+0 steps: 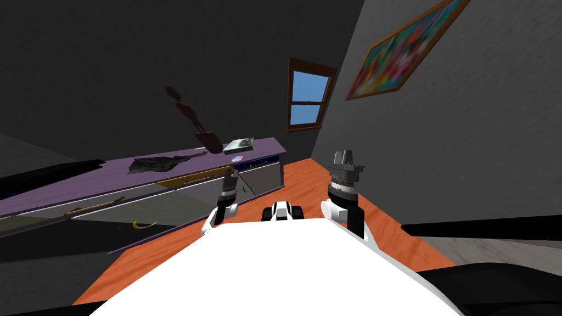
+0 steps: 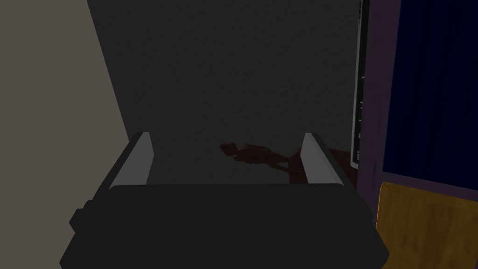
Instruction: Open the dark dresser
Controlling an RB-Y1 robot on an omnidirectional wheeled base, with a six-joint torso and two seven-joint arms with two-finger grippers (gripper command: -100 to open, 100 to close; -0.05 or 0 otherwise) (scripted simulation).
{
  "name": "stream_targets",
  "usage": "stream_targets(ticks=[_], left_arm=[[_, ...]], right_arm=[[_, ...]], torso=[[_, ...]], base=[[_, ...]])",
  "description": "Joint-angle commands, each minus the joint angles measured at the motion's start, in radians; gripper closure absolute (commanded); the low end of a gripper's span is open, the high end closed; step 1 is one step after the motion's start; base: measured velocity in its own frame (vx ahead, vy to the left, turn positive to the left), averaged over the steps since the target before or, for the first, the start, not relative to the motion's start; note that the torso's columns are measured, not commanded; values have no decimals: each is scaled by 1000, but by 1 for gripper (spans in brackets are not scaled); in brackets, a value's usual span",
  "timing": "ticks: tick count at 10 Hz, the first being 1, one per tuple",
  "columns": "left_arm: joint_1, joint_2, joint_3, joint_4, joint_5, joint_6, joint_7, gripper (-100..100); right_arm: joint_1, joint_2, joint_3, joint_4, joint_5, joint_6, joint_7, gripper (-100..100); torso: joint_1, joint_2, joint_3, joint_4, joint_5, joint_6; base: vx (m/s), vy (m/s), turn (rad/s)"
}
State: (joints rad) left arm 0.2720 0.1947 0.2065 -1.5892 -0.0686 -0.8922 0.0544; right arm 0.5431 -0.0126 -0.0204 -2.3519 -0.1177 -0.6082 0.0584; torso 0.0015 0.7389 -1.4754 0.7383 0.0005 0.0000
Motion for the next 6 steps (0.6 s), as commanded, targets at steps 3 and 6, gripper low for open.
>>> stream_targets(ticks=[3, 6], left_arm=[[-43, -7, 25, 117, 1, -72, 6, -100], [-59, -11, 35, 178, 1, -99, 8, -100]], right_arm=[[0, 0, 0, 0, 0, 0, 0, 0], [0, 0, 0, 0, 0, 0, 0, 0]], torso=[[-2, -2, -1, -1, -1, 0], [-2, 0, 0, 0, -1, 0]], base=[[60, -40, 17], [42, -46, 12]])
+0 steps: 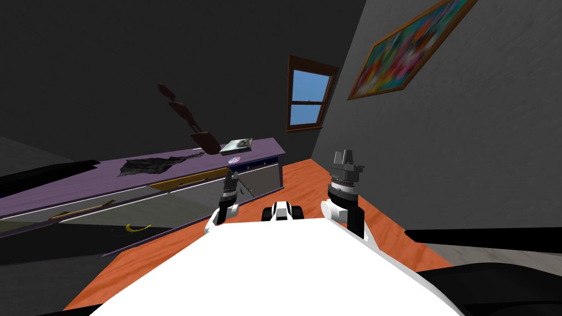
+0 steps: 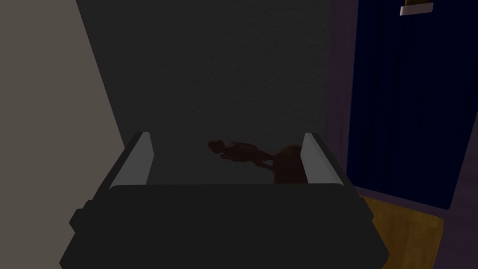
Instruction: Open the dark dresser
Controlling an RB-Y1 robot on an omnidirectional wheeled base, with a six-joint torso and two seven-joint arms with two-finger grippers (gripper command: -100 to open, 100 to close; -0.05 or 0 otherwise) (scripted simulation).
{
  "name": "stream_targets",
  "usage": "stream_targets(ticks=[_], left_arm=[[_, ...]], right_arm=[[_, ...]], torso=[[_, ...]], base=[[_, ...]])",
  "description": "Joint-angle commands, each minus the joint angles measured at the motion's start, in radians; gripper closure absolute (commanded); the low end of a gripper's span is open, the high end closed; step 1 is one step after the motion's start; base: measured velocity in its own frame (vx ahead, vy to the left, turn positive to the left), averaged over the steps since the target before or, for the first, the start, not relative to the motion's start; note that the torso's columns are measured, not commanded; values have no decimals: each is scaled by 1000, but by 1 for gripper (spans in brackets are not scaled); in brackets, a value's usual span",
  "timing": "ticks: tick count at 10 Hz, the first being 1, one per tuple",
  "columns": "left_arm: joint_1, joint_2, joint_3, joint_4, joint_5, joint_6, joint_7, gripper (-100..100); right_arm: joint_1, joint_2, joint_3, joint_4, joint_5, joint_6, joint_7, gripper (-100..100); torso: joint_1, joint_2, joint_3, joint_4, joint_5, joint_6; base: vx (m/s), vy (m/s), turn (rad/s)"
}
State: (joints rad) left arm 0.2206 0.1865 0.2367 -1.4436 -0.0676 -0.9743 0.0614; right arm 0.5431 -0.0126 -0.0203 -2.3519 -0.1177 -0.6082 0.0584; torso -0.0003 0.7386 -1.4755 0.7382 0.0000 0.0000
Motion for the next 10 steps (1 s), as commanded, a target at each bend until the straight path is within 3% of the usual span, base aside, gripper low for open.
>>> stream_targets(ticks=[1, 8, 10], left_arm=[[-24, -7, 14, 72, 0, -45, 3, -100], [-72, -25, 43, 222, 1, -124, 9, -100], [-101, -38, 60, 289, 2, -173, 13, -100]], right_arm=[[0, 0, 0, 0, 0, 0, 0, 0], [0, 0, 0, 0, 0, 0, 0, 0], [0, 0, 0, 0, 0, 0, 0, 0]], torso=[[0, 0, 0, 0, 0, 0], [0, -1, -1, 0, 0, 0], [0, -1, -1, 0, 0, 0]], base=[[58, -49, 22], [46, -34, 13], [58, -52, 20]])
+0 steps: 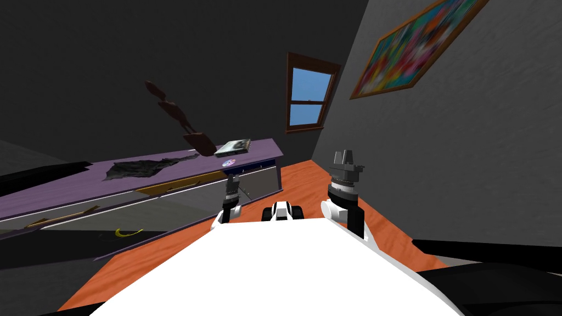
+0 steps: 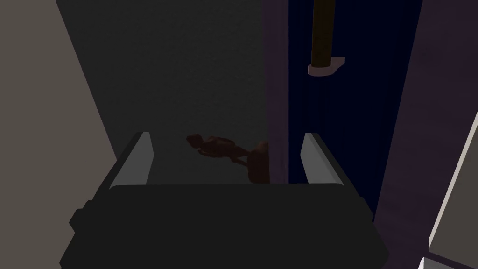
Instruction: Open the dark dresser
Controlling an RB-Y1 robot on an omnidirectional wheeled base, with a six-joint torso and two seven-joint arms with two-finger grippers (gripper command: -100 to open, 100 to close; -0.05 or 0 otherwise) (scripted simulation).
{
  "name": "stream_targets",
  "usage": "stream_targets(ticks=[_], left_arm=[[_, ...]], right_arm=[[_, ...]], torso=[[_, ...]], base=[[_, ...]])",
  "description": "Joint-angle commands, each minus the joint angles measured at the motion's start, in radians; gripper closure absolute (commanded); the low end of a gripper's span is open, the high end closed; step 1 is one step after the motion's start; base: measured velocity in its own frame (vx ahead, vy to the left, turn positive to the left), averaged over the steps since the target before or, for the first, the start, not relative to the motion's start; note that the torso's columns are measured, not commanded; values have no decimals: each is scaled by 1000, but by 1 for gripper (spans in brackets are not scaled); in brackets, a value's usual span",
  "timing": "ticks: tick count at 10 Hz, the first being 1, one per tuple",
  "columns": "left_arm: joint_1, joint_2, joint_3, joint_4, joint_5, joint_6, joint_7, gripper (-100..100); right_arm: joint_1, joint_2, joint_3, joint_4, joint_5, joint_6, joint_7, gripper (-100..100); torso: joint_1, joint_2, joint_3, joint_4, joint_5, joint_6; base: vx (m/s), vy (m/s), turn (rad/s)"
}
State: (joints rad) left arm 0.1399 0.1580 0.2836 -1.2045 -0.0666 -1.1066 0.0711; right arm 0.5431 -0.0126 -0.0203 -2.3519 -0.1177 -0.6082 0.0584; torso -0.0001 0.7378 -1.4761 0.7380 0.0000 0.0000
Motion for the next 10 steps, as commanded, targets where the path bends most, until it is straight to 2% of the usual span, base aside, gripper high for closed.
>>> stream_targets(ticks=[1, 4, 5, 9, 10], left_arm=[[-21, -10, 13, 69, 1, -41, 3, -100], [-60, -32, 37, 173, 1, -108, 9, -100], [-60, -32, 37, 183, 1, -108, 9, -100], [-98, -73, 61, 294, 2, -176, 14, -100], [-98, -73, 61, 294, 2, -176, 14, -100]], right_arm=[[0, 0, 0, 0, 0, 0, 0, 0], [0, 0, 0, 0, 0, 0, 0, 0], [0, 0, 0, 0, 0, 0, 0, 0], [0, 0, 0, 0, 0, 0, 0, 0], [0, 0, 0, 0, 0, 0, 0, 0]], torso=[[-2, -1, -1, 0, 0, 0], [0, 0, 0, 0, 0, 0], [0, -1, 0, 0, 0, 0], [-1, 0, 0, 0, 0, 0], [0, 0, 0, 0, 0, 0]], base=[[59, -59, 11], [65, -49, 21], [52, -41, 6], [49, -44, 17], [31, -30, 3]])
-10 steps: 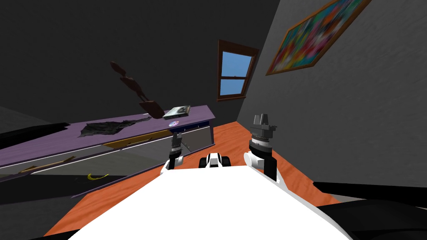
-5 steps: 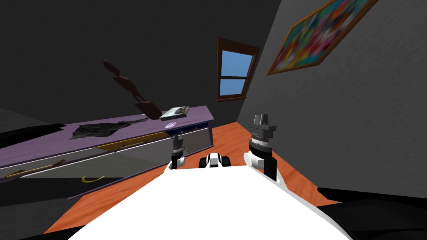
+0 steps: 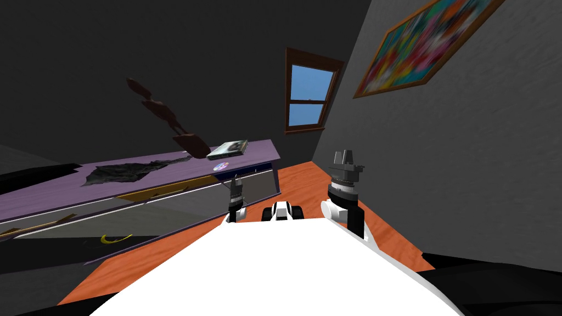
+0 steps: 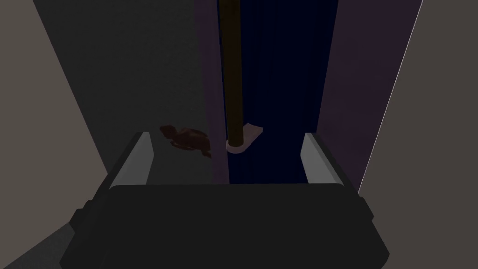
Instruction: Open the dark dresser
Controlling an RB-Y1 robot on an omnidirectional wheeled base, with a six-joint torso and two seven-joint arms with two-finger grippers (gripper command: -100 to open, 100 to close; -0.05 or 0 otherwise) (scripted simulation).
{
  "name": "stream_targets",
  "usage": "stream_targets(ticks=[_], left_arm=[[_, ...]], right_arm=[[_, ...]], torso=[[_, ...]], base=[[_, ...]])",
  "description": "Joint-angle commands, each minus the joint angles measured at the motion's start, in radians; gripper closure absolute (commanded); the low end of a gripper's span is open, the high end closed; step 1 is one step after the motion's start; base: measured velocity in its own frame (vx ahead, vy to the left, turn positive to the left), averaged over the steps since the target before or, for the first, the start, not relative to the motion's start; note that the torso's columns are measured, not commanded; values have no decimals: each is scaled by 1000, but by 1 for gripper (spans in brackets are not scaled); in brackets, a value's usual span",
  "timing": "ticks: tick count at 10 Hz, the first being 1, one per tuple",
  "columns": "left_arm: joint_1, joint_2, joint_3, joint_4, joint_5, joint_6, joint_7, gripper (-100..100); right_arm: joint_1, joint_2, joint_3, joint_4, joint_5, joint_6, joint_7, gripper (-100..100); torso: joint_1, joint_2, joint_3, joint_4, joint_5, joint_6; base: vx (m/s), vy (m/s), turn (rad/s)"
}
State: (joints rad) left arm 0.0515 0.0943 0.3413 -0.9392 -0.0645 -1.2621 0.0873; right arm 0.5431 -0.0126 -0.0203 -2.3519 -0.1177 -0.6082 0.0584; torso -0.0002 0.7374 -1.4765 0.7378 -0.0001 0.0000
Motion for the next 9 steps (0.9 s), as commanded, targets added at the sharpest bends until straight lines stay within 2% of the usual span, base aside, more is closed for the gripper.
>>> stream_targets(ticks=[1, 2, 3, 7, 9], left_arm=[[-21, -46, 10, 63, 0, -40, -1, -100], [-25, -64, 12, 74, 0, -46, 0, -100], [-23, -52, 10, 68, 0, -43, -2, -100], [-89, -25, 7, 44, 11, 48, -2, -100], [-91, -24, 8, 46, 12, 47, -2, -100]], right_arm=[[0, 0, 0, 0, 0, 0, 0, 0], [0, 0, 0, 0, 0, 0, 0, 0], [0, 0, 0, 0, 0, 0, 0, 0], [0, 0, 0, 0, 0, 0, 0, 0], [0, 0, 0, 0, 0, 0, 0, 0]], torso=[[1, 1, 1, 0, 0, 0], [1, 1, 1, 0, 0, 0], [0, 1, 1, 0, 0, 0], [0, 2, 1, 1, 0, 0], [0, 0, 0, 0, 0, 0]], base=[[32, -29, 10], [33, -29, 13], [13, -14, 2], [-22, -14, 23], [-14, -11, 9]])
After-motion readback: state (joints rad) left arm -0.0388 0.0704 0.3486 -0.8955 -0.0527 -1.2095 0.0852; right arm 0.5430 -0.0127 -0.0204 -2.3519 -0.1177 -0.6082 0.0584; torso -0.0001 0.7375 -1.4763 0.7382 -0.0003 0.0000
